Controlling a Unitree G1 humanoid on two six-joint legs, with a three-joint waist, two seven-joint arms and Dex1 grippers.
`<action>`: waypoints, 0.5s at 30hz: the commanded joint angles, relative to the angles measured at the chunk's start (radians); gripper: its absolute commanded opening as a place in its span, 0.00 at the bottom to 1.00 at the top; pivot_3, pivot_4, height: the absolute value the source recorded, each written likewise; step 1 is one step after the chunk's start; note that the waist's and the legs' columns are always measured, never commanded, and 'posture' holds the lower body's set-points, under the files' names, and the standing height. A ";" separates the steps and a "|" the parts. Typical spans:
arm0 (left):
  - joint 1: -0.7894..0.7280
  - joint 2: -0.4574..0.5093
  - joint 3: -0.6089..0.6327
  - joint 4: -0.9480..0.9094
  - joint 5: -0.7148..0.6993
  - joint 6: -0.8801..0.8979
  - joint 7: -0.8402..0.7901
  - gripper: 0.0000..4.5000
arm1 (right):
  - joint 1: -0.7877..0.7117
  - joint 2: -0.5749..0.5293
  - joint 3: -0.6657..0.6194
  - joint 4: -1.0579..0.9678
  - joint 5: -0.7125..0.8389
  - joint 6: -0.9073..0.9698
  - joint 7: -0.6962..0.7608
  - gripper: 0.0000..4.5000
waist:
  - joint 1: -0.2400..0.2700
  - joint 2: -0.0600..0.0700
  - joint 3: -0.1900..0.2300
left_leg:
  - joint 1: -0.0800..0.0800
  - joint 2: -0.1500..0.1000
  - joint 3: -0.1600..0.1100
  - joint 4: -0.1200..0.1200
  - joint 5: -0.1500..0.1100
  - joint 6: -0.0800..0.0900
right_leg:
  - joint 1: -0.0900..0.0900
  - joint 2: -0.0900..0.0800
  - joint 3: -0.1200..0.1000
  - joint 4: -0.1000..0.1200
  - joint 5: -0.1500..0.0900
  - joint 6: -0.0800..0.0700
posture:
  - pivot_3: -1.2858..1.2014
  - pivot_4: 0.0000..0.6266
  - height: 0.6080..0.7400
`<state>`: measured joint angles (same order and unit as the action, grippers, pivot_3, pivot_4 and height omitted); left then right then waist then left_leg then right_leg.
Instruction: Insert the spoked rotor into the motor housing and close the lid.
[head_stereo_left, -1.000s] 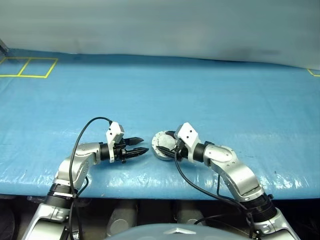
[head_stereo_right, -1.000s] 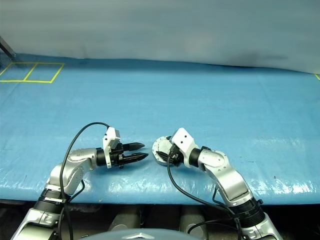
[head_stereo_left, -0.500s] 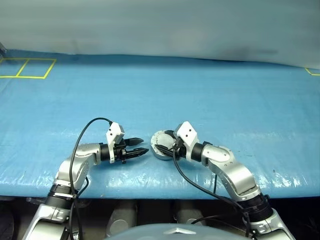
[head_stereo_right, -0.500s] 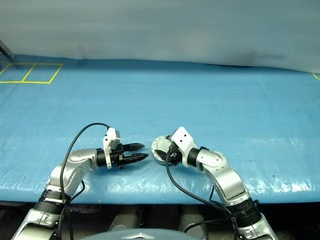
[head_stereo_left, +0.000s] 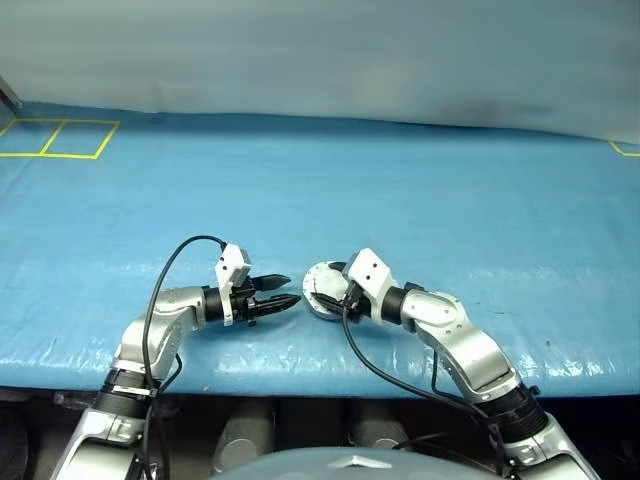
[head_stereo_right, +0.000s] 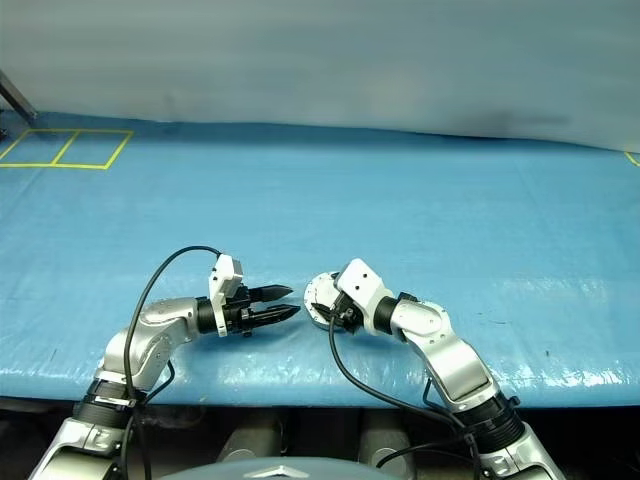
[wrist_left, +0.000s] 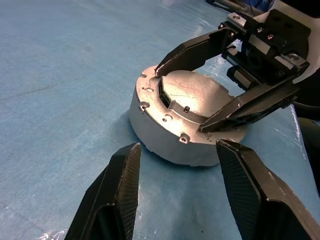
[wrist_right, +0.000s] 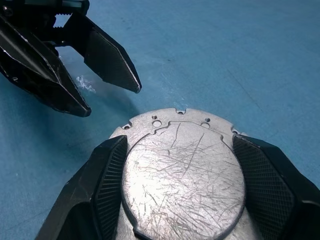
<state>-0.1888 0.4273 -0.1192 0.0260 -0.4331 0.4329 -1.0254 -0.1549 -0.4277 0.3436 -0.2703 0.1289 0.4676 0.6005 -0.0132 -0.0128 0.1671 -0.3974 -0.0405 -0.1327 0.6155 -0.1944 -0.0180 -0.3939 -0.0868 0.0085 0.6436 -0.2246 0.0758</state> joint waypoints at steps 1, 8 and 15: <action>-0.037 -0.038 0.031 -0.024 -0.039 0.006 0.027 0.37 | 0.027 -0.014 0.003 0.089 -0.047 0.040 -0.026 0.68 | 0.000 0.000 -0.001 | 0.000 0.000 0.000 0.000 0.000 0.000 | 0.000 0.000 0.000 0.000 0.000 0.000 | 0.52 0.24 1.00; -0.076 -0.072 0.014 0.030 0.001 -0.022 0.054 0.01 | 0.026 -0.011 -0.001 0.083 -0.047 0.039 -0.033 0.68 | 0.001 0.000 -0.003 | 0.000 -0.001 0.001 0.000 0.001 0.001 | 0.001 0.000 0.000 0.000 0.000 0.000 | 0.52 0.24 1.00; -0.095 -0.062 -0.045 0.081 0.073 -0.031 0.047 0.01 | 0.032 -0.002 -0.015 0.074 -0.043 0.034 -0.049 0.68 | 0.001 0.001 -0.003 | 0.000 -0.001 0.001 0.000 0.001 0.001 | 0.001 0.000 0.000 0.000 0.000 0.000 | 0.52 0.24 1.00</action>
<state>-0.2717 0.3587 -0.1439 0.1206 -0.3732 0.4107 -0.9626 -0.1489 -0.4202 0.3413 -0.2709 0.1289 0.4647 0.5889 -0.0126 -0.0122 0.1636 -0.3976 -0.0416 -0.1316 0.6154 -0.1938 -0.0171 -0.3929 -0.0868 0.0085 0.6436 -0.2243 0.0762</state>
